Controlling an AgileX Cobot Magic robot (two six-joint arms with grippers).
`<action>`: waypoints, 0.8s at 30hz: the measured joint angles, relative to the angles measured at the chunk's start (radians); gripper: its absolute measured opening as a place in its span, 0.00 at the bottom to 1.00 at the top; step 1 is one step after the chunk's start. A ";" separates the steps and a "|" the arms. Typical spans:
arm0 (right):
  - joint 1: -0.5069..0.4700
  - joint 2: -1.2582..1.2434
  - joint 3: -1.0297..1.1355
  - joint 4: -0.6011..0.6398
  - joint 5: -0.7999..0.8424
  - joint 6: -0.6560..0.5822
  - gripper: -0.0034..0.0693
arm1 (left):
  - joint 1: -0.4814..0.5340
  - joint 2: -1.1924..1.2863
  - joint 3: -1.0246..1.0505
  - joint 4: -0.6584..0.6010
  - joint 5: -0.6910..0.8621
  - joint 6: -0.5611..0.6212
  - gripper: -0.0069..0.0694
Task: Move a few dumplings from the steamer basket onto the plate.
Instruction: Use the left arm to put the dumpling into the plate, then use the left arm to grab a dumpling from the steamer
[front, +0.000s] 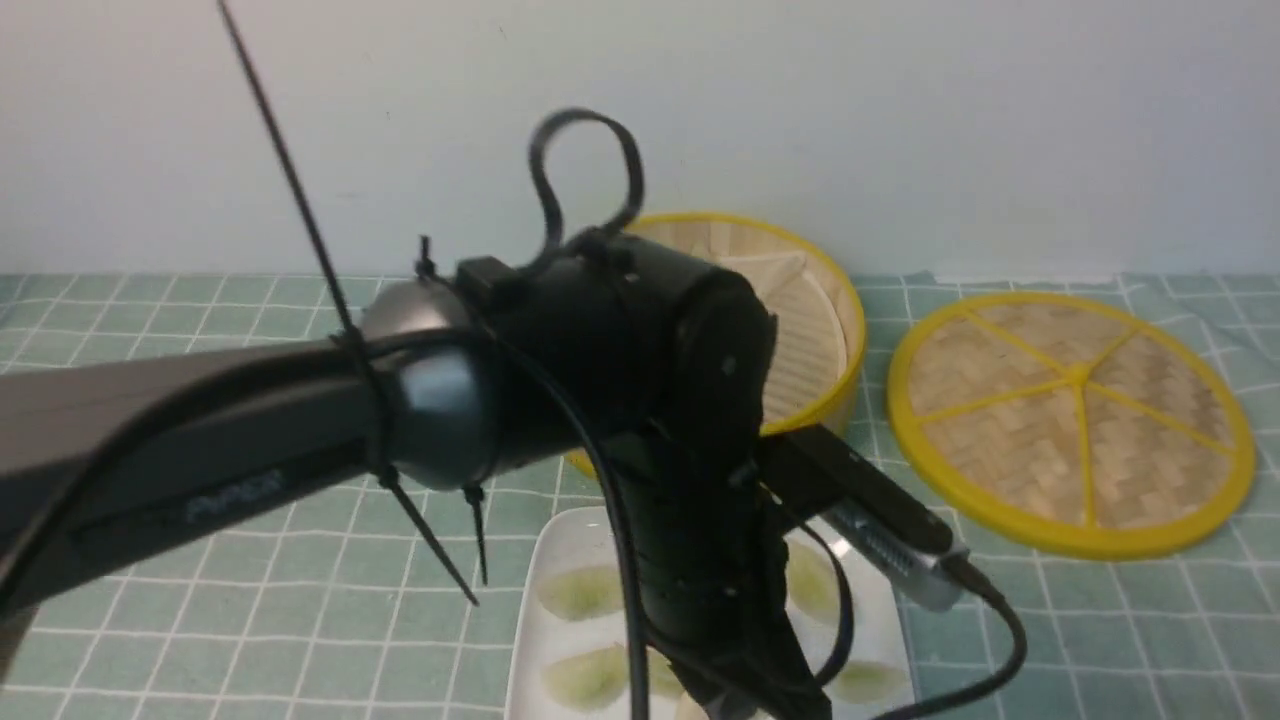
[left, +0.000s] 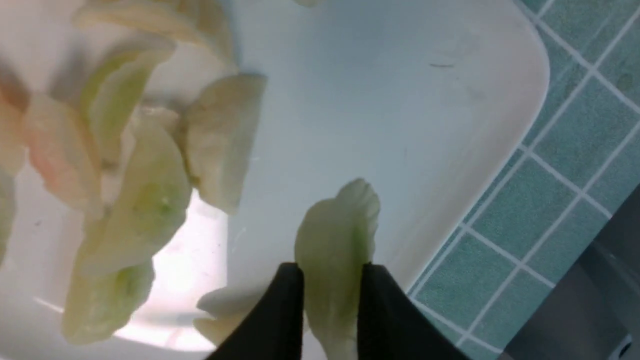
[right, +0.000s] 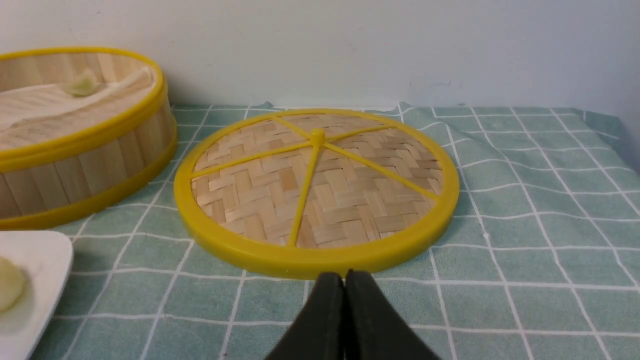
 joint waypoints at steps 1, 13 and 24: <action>0.000 0.000 0.000 0.000 0.000 0.000 0.03 | -0.006 0.015 0.000 0.000 0.000 -0.001 0.24; 0.000 0.000 0.000 0.000 0.000 0.000 0.03 | -0.013 0.124 0.000 0.001 -0.050 -0.007 0.61; 0.000 0.000 0.000 0.000 0.000 0.000 0.03 | 0.062 0.116 -0.421 0.269 0.055 -0.140 0.18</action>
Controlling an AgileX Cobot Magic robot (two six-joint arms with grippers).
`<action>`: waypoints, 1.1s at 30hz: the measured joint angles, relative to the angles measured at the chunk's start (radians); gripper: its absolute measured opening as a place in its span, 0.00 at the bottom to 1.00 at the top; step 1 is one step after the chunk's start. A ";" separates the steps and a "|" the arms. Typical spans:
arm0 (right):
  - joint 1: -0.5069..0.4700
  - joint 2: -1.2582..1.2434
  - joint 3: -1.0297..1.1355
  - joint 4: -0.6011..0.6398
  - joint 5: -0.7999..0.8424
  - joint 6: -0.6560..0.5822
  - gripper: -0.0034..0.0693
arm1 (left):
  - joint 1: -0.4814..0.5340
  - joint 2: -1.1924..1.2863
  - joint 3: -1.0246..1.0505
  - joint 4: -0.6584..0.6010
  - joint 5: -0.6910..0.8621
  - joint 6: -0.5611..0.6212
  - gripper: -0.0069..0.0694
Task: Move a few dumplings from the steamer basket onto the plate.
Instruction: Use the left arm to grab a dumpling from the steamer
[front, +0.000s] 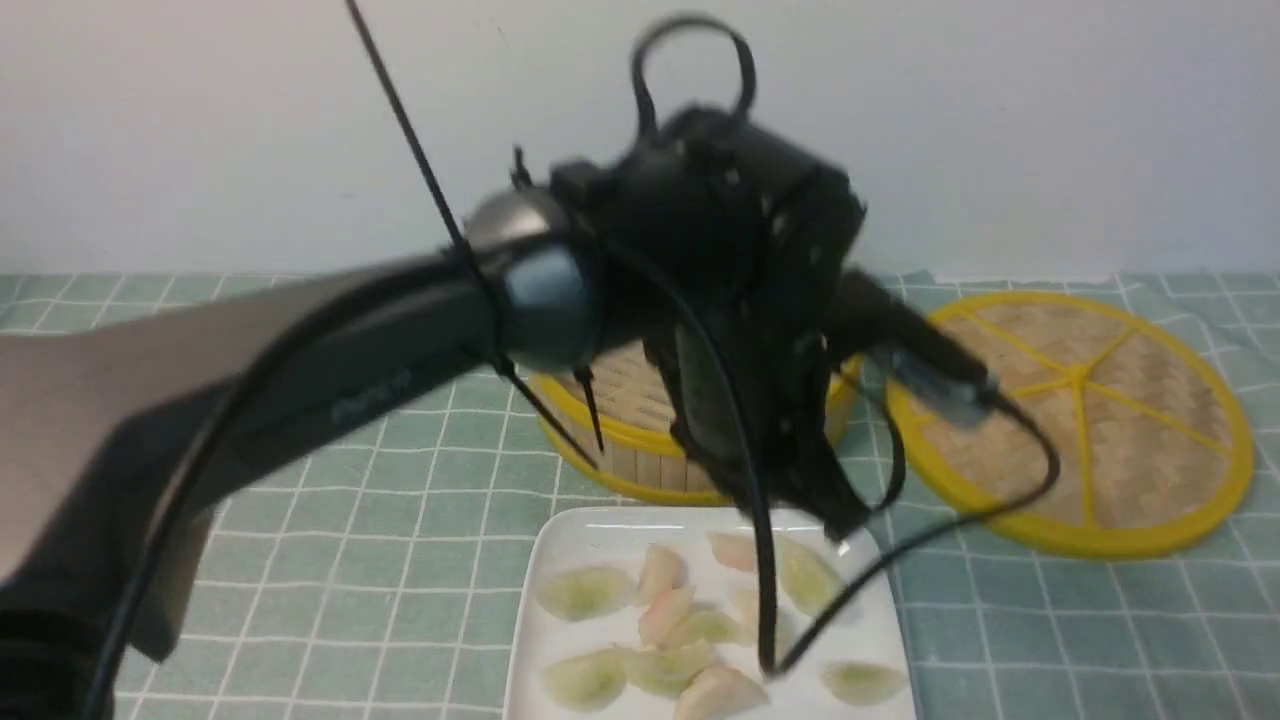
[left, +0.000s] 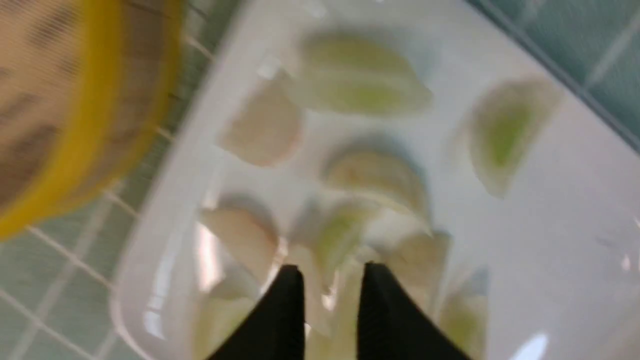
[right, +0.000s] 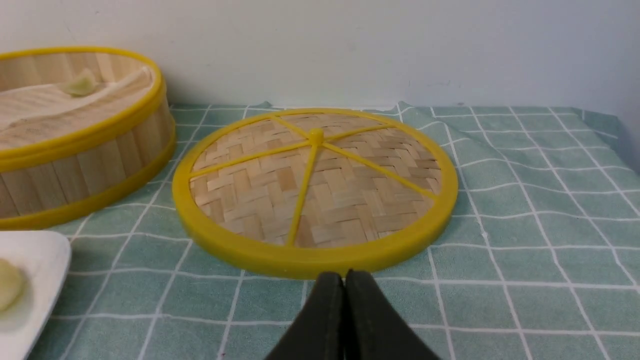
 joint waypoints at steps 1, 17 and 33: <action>0.000 0.000 0.000 0.000 0.000 0.000 0.03 | 0.037 0.001 -0.053 -0.002 -0.005 -0.003 0.13; 0.000 0.000 0.000 0.000 0.000 0.000 0.03 | 0.271 0.350 -0.477 -0.079 -0.249 0.080 0.25; 0.000 0.000 0.000 0.000 0.000 0.000 0.03 | 0.281 0.460 -0.486 0.013 -0.436 -0.031 0.72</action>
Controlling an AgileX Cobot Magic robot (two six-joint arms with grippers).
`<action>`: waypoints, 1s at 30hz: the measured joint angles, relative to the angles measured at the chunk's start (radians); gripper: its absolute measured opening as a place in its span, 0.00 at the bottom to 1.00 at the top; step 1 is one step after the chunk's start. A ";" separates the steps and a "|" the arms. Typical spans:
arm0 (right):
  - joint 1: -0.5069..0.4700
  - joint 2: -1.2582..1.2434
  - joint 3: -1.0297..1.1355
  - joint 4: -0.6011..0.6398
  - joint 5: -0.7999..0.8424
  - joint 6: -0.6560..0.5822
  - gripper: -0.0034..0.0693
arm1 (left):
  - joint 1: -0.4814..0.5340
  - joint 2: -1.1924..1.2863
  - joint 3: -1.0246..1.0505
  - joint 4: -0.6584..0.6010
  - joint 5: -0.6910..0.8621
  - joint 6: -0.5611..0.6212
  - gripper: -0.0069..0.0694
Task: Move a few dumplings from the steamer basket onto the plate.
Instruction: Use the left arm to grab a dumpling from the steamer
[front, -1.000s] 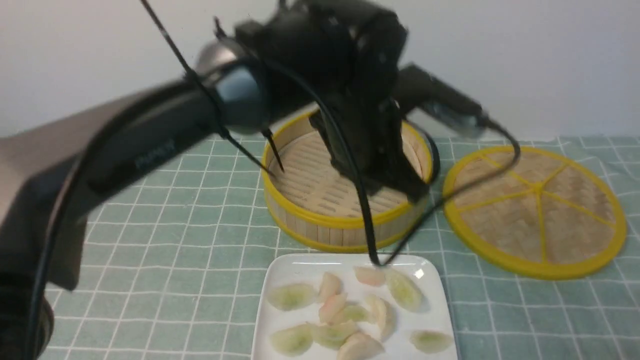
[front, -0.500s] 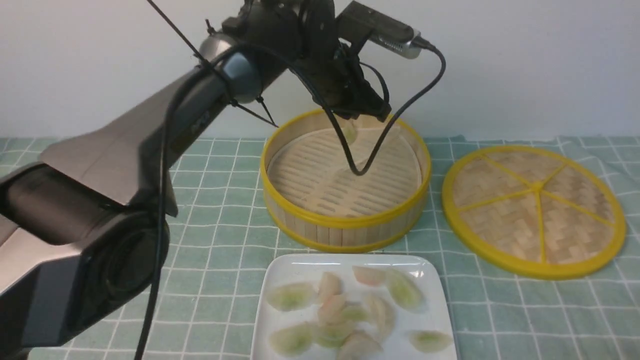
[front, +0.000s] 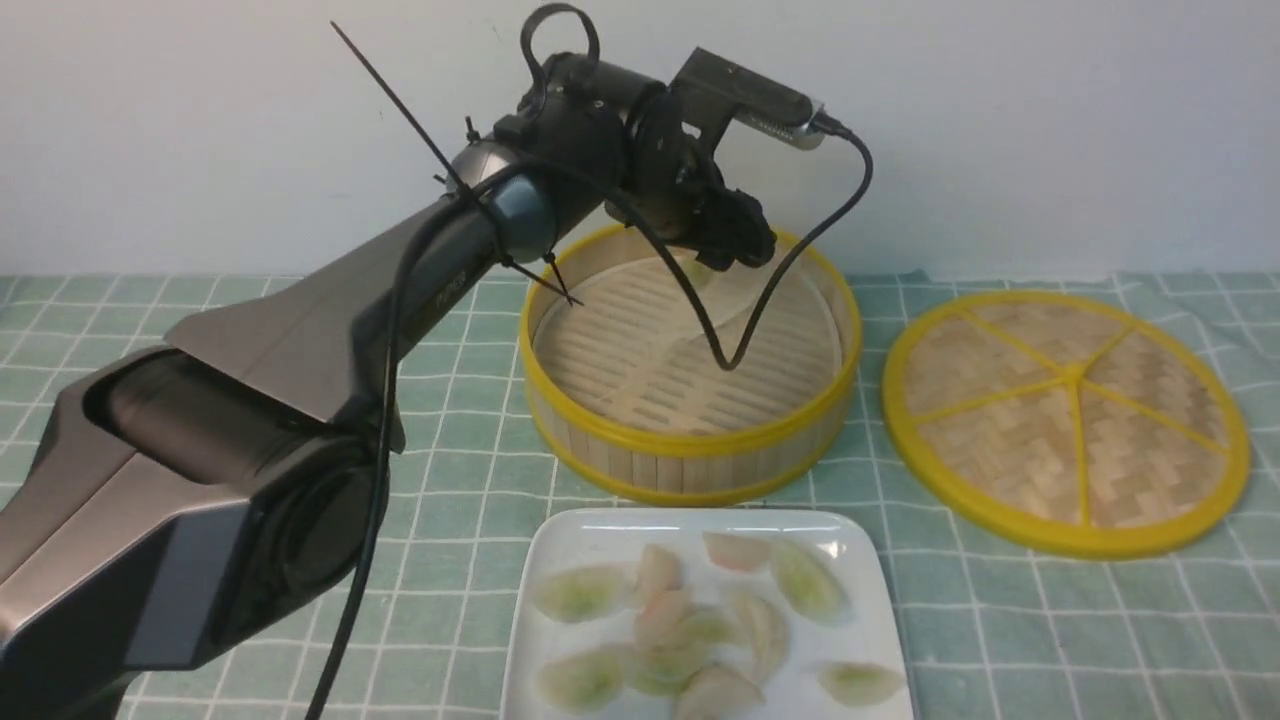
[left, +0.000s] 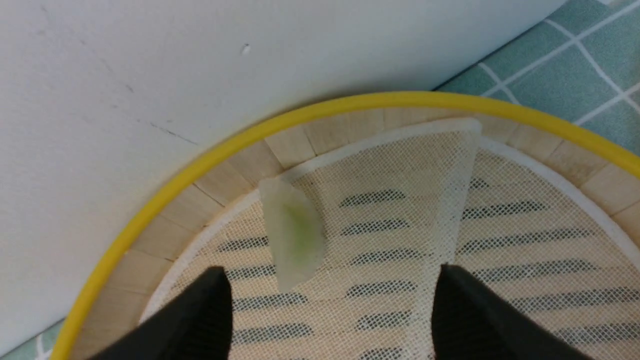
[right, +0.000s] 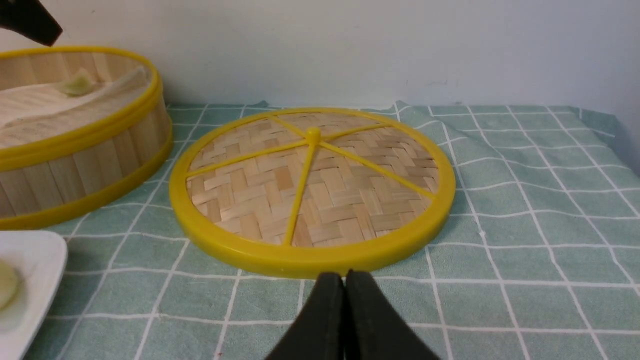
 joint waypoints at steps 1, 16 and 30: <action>0.000 0.000 0.000 0.000 0.000 0.000 0.03 | 0.000 0.001 0.000 -0.003 0.002 -0.008 0.72; 0.000 0.000 0.000 0.000 0.000 0.000 0.03 | 0.199 -0.001 -0.171 -0.316 0.347 0.047 0.09; 0.000 0.000 0.000 0.000 0.000 0.000 0.03 | 0.198 0.084 -0.178 -0.515 0.144 0.540 0.13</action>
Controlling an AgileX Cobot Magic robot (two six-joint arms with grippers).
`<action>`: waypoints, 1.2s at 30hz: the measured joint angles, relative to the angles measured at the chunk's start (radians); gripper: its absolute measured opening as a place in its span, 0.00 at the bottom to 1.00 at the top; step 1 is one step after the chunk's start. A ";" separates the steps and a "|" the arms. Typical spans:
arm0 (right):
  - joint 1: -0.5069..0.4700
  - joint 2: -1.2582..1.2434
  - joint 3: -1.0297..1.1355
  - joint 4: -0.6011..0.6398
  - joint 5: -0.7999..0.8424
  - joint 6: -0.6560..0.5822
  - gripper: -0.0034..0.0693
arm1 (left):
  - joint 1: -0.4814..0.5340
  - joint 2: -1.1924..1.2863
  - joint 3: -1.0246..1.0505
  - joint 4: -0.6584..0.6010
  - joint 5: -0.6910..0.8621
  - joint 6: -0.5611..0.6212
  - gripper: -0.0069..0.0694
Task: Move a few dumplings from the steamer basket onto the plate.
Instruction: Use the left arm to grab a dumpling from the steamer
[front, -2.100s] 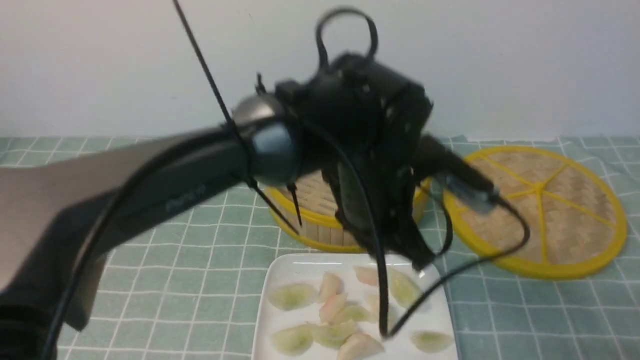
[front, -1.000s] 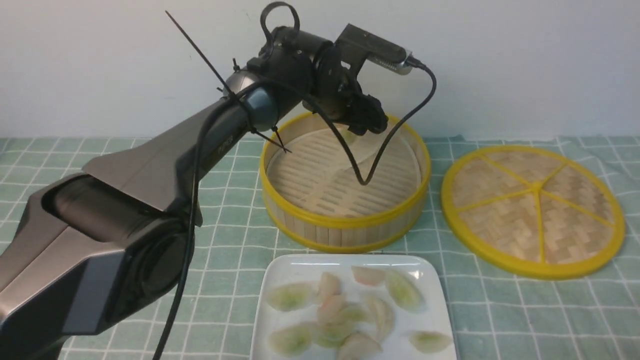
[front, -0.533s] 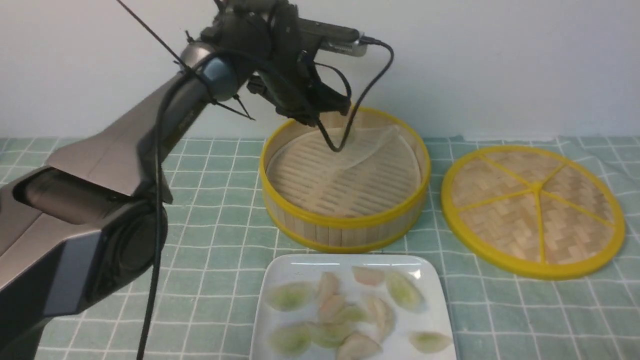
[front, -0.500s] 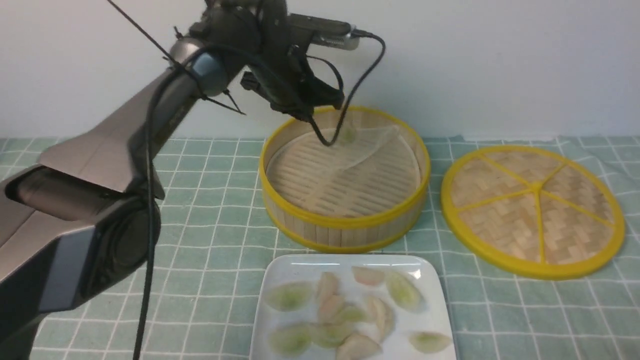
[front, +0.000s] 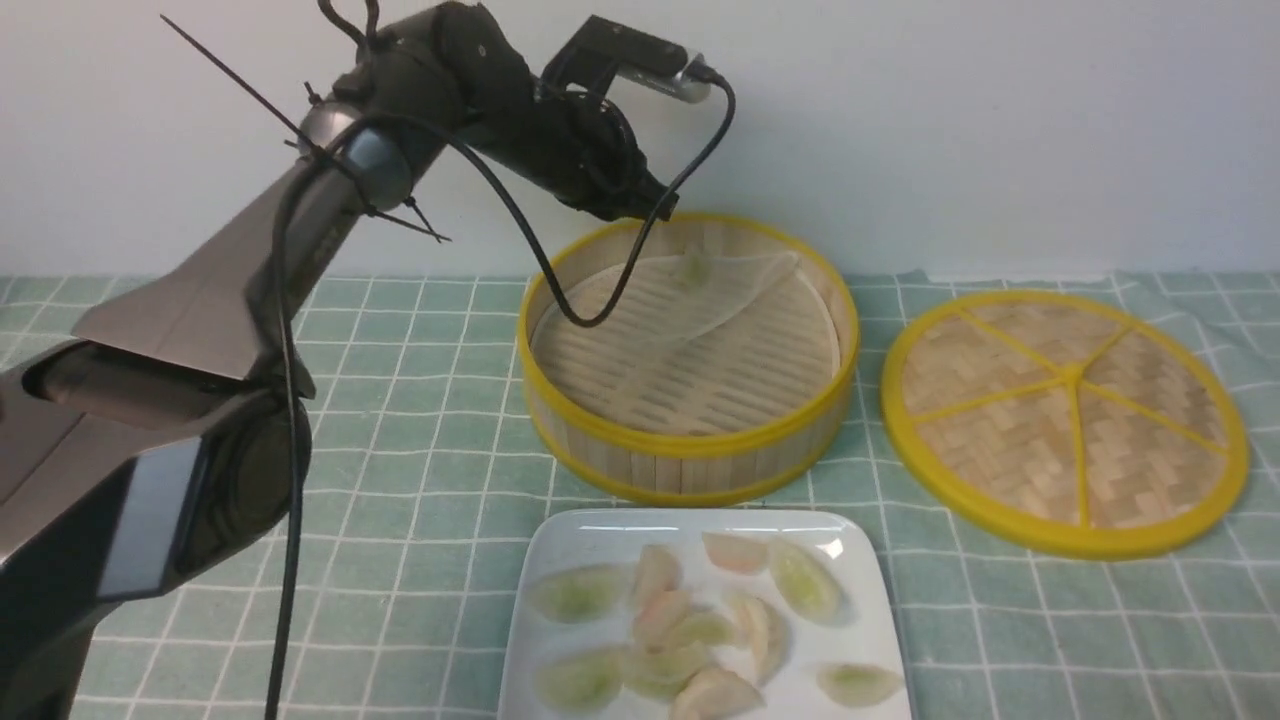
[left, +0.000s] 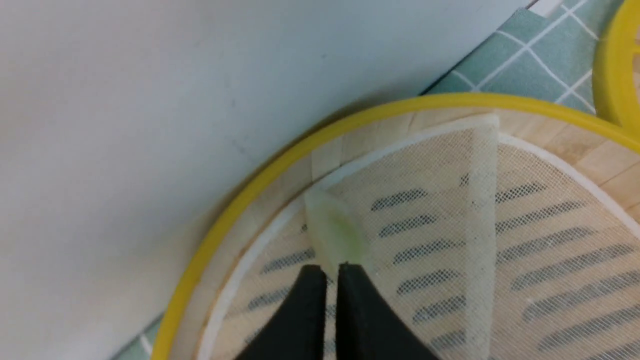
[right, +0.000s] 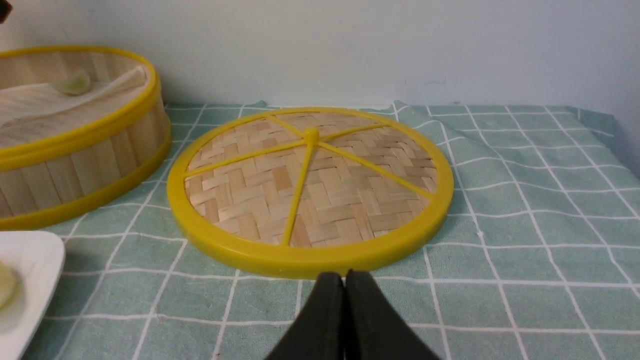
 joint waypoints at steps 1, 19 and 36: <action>0.000 0.000 0.000 0.000 0.000 0.000 0.03 | -0.006 0.007 0.000 -0.001 -0.011 0.026 0.16; 0.000 0.000 0.000 0.000 0.000 0.000 0.03 | -0.030 0.133 0.000 -0.037 -0.114 0.127 0.62; 0.000 0.000 0.000 0.000 0.000 0.000 0.03 | -0.017 0.169 0.000 -0.217 -0.154 0.384 0.62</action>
